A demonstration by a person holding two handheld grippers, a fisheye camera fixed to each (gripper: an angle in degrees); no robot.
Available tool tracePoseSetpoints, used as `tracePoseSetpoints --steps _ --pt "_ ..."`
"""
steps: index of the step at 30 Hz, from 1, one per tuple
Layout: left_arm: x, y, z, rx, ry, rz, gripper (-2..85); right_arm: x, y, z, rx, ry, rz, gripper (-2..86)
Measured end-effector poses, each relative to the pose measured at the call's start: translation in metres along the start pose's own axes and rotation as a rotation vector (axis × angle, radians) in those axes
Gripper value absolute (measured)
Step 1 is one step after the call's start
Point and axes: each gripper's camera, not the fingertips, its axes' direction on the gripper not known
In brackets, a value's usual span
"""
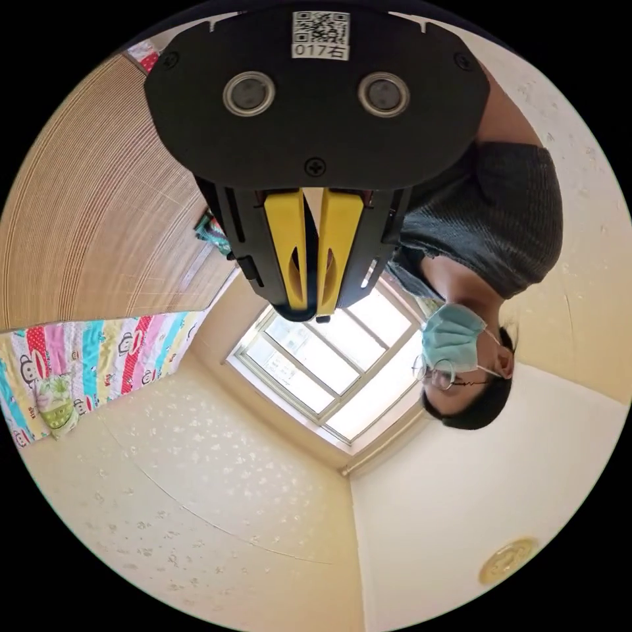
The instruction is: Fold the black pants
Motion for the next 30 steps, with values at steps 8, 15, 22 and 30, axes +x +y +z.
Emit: tracePoseSetpoints --steps 8,15,22,30 --pt "-0.232 0.014 0.030 -0.076 -0.222 -0.383 2.3 0.218 -0.049 0.056 -0.102 0.277 0.293 1.8" --pt "-0.370 0.111 0.055 -0.274 -0.350 -0.576 1.5 0.294 0.008 0.094 -0.226 0.326 0.414 2.2" --pt "-0.347 0.311 0.081 -0.367 -0.281 -0.760 3.1 0.290 0.209 0.092 -0.303 0.327 0.758 3.5" --pt "-0.393 0.443 0.055 -0.401 -0.392 -1.059 6.2 0.330 0.253 0.076 -0.322 0.481 1.062 10.4"
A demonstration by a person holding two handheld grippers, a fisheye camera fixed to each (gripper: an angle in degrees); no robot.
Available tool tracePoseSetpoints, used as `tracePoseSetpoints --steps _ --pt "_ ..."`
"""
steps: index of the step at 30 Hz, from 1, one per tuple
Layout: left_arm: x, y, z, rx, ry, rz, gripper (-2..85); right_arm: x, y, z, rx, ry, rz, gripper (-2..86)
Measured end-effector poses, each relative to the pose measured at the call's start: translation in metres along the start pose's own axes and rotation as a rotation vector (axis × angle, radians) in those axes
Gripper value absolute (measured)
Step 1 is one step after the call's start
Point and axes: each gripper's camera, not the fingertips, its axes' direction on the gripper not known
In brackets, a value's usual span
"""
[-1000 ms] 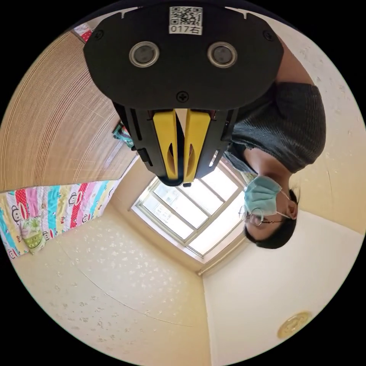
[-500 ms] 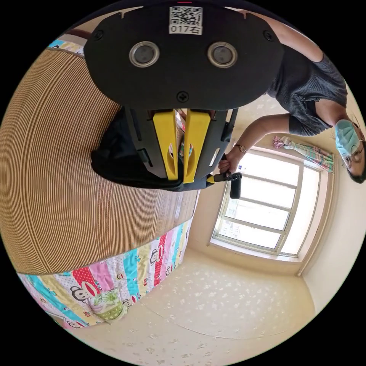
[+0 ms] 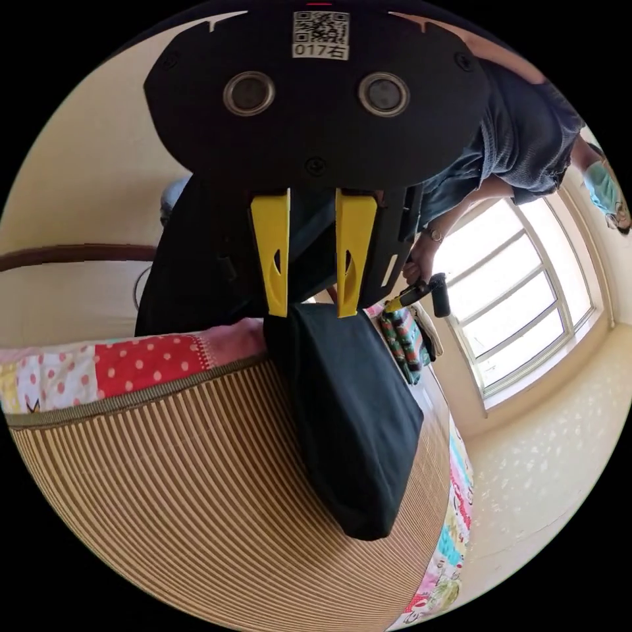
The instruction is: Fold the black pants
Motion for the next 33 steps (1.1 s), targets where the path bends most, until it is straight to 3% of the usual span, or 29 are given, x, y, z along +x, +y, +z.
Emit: tracePoseSetpoints --steps 4,12,15,20,24,28,33 --pt "-0.015 -0.047 -0.037 0.117 0.005 0.067 10.8 -0.036 -0.044 -0.030 0.084 0.070 -0.071 13.2" --pt "-0.060 -0.173 -0.003 0.025 0.011 0.103 14.1 -0.058 -0.138 0.019 -0.067 0.094 -0.138 18.0" --pt "-0.063 -0.184 0.017 -0.028 -0.070 0.121 14.0 -0.064 -0.143 0.038 -0.100 0.057 -0.142 15.9" --pt "-0.077 -0.178 0.014 0.046 -0.127 0.040 12.9 -0.055 -0.132 0.056 -0.103 -0.083 -0.034 11.9" --pt "-0.106 -0.178 0.004 0.045 -0.018 -0.033 8.5 -0.057 -0.116 0.048 -0.116 -0.169 -0.056 9.5" --pt "-0.098 -0.179 0.015 -0.019 -0.027 -0.023 7.2 -0.059 -0.102 0.018 -0.149 -0.162 -0.094 8.3" --pt "-0.033 -0.194 0.090 -0.076 -0.117 0.000 6.7 -0.034 -0.101 -0.057 -0.154 -0.107 -0.116 7.6"
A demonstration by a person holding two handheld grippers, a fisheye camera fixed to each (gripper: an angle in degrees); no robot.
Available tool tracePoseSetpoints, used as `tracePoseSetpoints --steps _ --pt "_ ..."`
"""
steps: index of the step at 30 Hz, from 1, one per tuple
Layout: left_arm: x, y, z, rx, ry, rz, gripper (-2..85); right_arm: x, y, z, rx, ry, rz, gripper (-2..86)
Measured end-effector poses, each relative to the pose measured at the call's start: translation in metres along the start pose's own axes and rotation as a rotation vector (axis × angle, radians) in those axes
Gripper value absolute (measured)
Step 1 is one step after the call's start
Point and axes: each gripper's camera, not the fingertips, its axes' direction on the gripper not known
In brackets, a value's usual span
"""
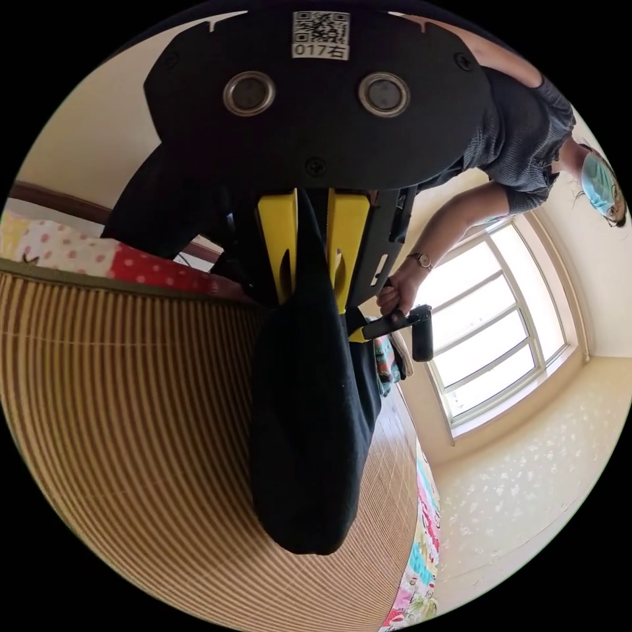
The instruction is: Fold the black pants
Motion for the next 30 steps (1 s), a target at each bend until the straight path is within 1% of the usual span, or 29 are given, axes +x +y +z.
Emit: tracePoseSetpoints --steps 4,6,7,9,11,12,13,14,16,19,21,23,24,25,27,28,30 --pt "0.066 -0.031 0.066 0.030 0.034 -0.001 6.6 0.039 0.012 -0.105 0.058 0.054 0.012 7.1" --pt "0.115 -0.064 0.116 0.038 0.091 0.010 6.6 0.056 0.019 -0.155 0.098 0.096 0.024 6.8" --pt "0.128 -0.073 0.129 0.035 0.105 0.014 6.6 0.064 0.023 -0.186 0.125 0.149 0.036 6.7" --pt "0.182 -0.117 0.183 0.015 0.145 0.042 6.4 0.061 0.031 -0.228 0.183 0.328 0.066 6.7" --pt "0.224 -0.149 0.221 -0.007 0.160 0.080 6.0 0.035 0.046 -0.265 0.291 0.666 0.077 6.8" --pt "0.250 -0.171 0.245 -0.019 0.161 0.095 5.8 0.030 0.050 -0.271 0.326 0.738 0.097 7.0" --pt "0.263 -0.181 0.256 -0.024 0.163 0.099 5.7 0.019 0.061 -0.281 0.413 0.860 0.141 7.4" --pt "0.284 -0.200 0.276 -0.027 0.159 0.097 5.7 0.011 0.071 -0.284 0.484 0.941 0.158 7.7" --pt "0.312 -0.224 0.298 -0.020 0.149 0.099 5.7 0.005 0.084 -0.282 0.545 1.007 0.149 7.4" --pt "0.344 -0.251 0.322 -0.009 0.144 0.085 5.9 0.010 0.099 -0.269 0.614 1.009 0.143 3.8" --pt "0.352 -0.261 0.327 -0.013 0.118 0.076 6.2 0.018 0.103 -0.261 0.612 0.963 0.160 2.7" --pt "0.349 -0.265 0.322 -0.030 0.115 0.088 6.3 0.031 0.105 -0.252 0.584 0.805 0.160 1.6" --pt "0.342 -0.267 0.316 -0.054 0.106 0.084 6.3 0.033 0.106 -0.249 0.582 0.764 0.150 1.4" --pt "0.337 -0.267 0.312 -0.071 0.107 0.083 5.9 0.033 0.107 -0.243 0.571 0.684 0.116 1.1" --pt "0.317 -0.256 0.285 -0.102 0.110 0.125 3.2 0.028 0.106 -0.232 0.545 0.605 0.060 0.7" --pt "0.312 -0.251 0.274 -0.097 0.086 0.136 2.2 0.021 0.104 -0.222 0.525 0.579 0.024 0.6" --pt "0.285 -0.224 0.227 -0.088 -0.066 0.147 0.1 0.009 0.099 -0.205 0.478 0.549 -0.030 0.5"
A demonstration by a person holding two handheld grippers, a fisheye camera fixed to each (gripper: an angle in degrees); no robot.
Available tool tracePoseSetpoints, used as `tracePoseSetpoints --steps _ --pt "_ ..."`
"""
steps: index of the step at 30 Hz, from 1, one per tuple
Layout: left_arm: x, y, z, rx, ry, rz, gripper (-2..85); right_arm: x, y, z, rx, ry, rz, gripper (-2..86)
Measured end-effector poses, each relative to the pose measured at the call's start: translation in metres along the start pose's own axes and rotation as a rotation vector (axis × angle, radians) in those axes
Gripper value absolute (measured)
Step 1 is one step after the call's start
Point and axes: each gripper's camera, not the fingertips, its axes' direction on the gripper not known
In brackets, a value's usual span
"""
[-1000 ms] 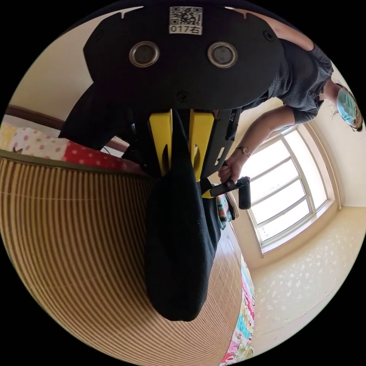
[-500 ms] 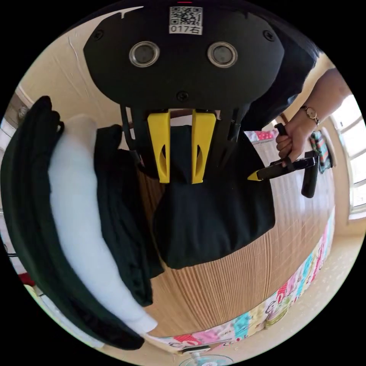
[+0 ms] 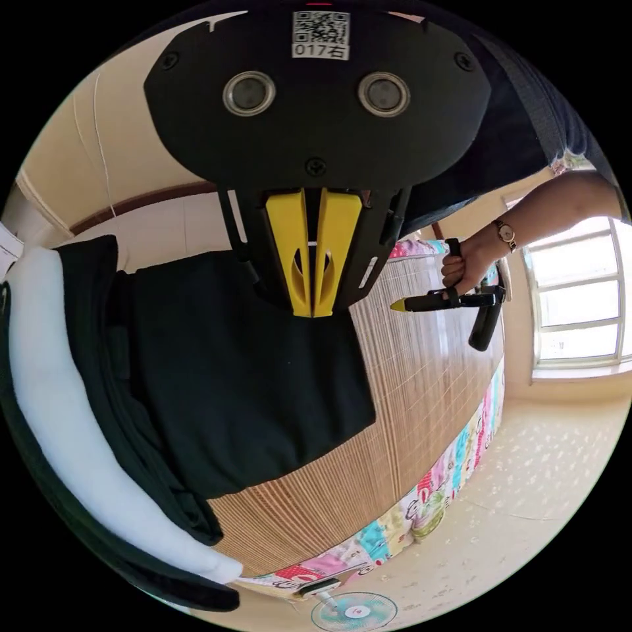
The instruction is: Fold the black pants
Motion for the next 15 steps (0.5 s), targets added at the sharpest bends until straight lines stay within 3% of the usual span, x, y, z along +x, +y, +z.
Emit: tracePoseSetpoints --steps 7,11,15 --pt "-0.106 0.138 -0.137 0.139 -0.193 -0.097 -0.7 -0.098 -0.009 0.058 -0.129 -0.196 -0.121 0.4" --pt "-0.188 0.227 -0.223 0.353 -0.147 -0.267 -0.3 -0.160 -0.020 0.104 -0.149 -0.367 -0.112 0.4" --pt "-0.248 0.284 -0.307 0.524 -0.345 -0.496 1.6 -0.217 -0.024 0.149 -0.176 -0.484 -0.093 0.5"
